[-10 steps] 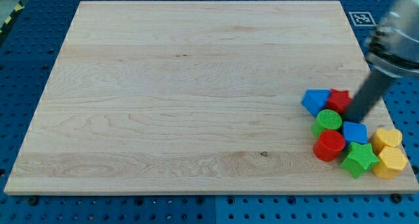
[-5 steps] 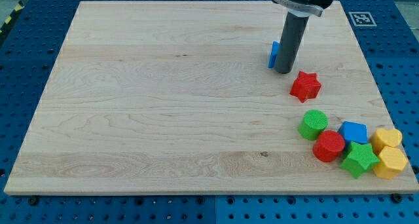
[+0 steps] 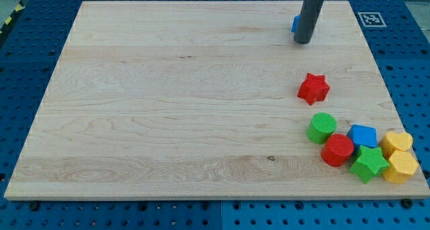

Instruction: Place the blue triangle to the top right corner

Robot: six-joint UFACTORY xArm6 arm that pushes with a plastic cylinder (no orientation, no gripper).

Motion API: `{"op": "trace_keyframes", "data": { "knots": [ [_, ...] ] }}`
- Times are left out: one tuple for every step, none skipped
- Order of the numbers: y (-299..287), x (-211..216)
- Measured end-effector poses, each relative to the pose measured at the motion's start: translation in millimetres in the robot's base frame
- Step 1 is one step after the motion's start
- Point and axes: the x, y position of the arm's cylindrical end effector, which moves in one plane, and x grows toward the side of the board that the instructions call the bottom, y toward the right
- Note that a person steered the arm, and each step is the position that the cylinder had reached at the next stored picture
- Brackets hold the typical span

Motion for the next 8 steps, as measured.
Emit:
{"op": "trace_keyframes", "data": {
  "knots": [
    [-14.8, -28.9],
    [-3.9, -58.8],
    [36.9, -72.8],
    [32.6, -58.6],
    [26.2, -24.4],
    [44.8, -45.1],
    [49.4, -64.1],
    [49.4, -37.4]
  ]
}}
